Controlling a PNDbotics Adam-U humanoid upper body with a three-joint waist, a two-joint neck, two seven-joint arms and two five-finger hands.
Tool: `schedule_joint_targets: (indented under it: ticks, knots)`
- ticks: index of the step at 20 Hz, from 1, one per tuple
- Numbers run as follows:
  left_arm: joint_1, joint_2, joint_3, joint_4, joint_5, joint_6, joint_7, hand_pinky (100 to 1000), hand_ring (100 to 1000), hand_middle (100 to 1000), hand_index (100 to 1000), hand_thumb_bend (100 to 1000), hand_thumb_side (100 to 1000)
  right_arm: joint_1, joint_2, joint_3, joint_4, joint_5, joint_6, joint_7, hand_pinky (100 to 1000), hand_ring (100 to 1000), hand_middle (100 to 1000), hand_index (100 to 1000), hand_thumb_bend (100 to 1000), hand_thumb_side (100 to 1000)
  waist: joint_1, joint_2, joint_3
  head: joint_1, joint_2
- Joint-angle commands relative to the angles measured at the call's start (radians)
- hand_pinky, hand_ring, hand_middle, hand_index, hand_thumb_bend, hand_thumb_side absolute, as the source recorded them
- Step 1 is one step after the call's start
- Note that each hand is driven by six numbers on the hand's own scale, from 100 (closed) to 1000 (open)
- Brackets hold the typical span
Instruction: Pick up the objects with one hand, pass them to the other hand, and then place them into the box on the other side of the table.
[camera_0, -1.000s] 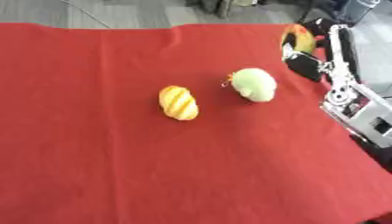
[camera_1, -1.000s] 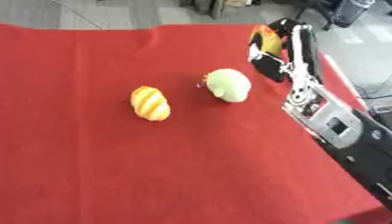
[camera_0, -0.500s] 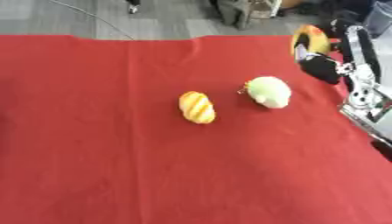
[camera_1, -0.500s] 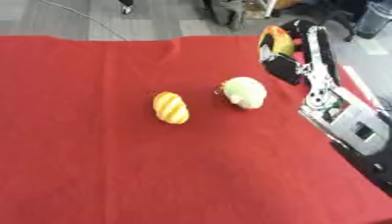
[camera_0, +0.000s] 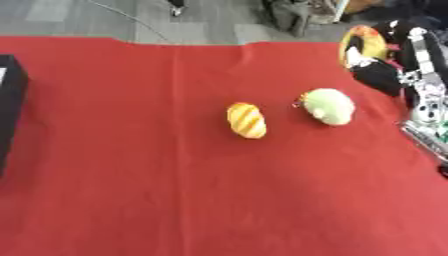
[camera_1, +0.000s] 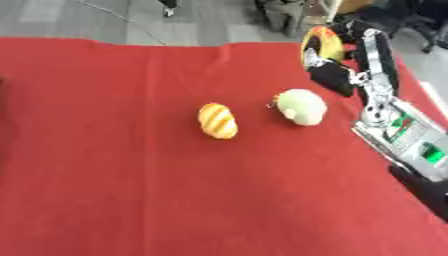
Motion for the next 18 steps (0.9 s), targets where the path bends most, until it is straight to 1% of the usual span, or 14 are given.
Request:
schedule_joint_targets:
  ticks: [1, 6, 9, 13, 15, 18]
  knots:
    - [-0.016, 0.028, 0.007, -0.018, -0.017, -0.008, 0.013, 648, 678, 775, 818, 100, 745, -0.032, 0.006, 0.022, -0.018, -0.012, 0.129, -0.097, 646, 760, 332, 567, 100, 100, 0.002, -0.030, -0.005, 0.028, 0.024]
    - [-0.018, 0.030, 0.010, -0.018, -0.040, -0.011, 0.034, 649, 679, 776, 818, 100, 730, -0.074, 0.049, 0.062, -0.018, -0.014, 0.135, -0.059, 641, 762, 330, 565, 100, 100, 0.002, -0.039, -0.013, 0.049, 0.045]
    - [-0.020, 0.031, 0.010, -0.018, -0.051, -0.008, 0.043, 649, 679, 775, 816, 100, 730, -0.099, 0.074, 0.082, -0.018, -0.010, 0.124, -0.034, 639, 763, 330, 564, 100, 100, 0.002, -0.044, -0.018, 0.062, 0.053]
    - [-0.017, 0.034, 0.010, -0.018, -0.057, 0.008, 0.047, 648, 678, 773, 814, 100, 727, -0.127, 0.112, 0.110, -0.018, 0.002, 0.103, 0.008, 632, 764, 328, 563, 100, 100, 0.003, -0.050, -0.027, 0.068, 0.057]
    - [-0.017, 0.035, 0.012, -0.018, -0.060, -0.003, 0.050, 647, 677, 773, 812, 100, 713, -0.140, 0.135, 0.126, -0.018, 0.009, 0.094, 0.029, 632, 765, 328, 563, 100, 100, 0.004, -0.052, -0.030, 0.069, 0.061]
    - [-0.033, 0.036, 0.016, -0.018, -0.074, -0.041, 0.047, 649, 679, 772, 810, 100, 684, -0.160, 0.172, 0.150, -0.018, 0.021, 0.079, 0.062, 634, 766, 327, 562, 100, 100, 0.006, -0.054, -0.031, 0.064, 0.065]
